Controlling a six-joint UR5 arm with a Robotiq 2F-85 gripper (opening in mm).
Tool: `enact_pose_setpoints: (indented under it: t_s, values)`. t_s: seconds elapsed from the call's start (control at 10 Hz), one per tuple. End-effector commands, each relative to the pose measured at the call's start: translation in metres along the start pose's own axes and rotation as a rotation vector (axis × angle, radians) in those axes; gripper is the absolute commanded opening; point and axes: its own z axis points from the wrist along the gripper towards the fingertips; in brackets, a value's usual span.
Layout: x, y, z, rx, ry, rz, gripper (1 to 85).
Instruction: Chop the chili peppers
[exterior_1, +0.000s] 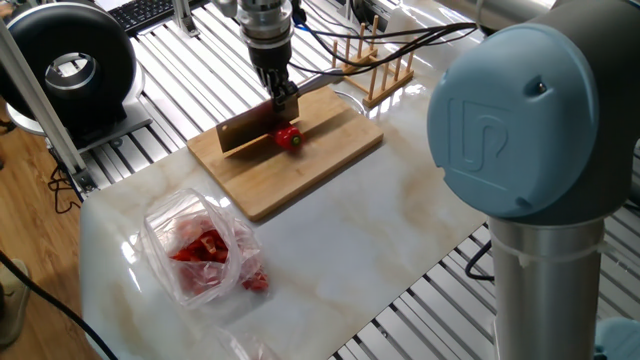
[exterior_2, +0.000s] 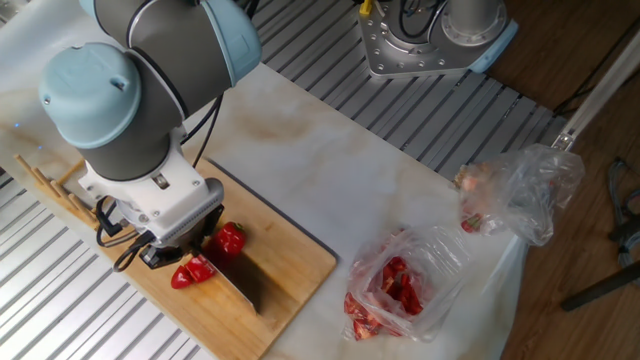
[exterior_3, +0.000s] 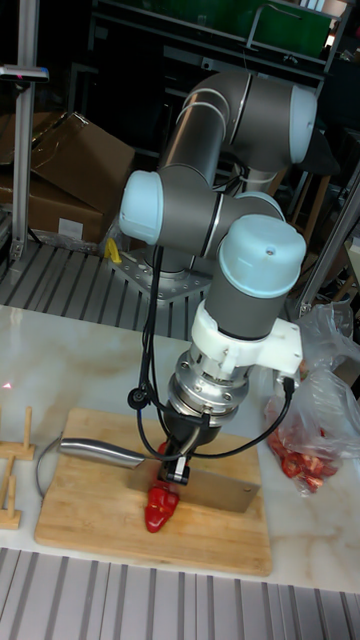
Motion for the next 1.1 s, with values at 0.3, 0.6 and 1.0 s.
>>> enact_pose_setpoints:
  t_s: [0.3, 0.6, 1.0]
  values:
    - [-0.011, 0.0, -0.001, 0.005, -0.024, 0.005, 1.3]
    - [-0.015, 0.0, 0.0, 0.005, -0.041, 0.003, 1.3]
    - [-0.009, 0.001, 0.004, 0.013, -0.043, -0.001, 1.3]
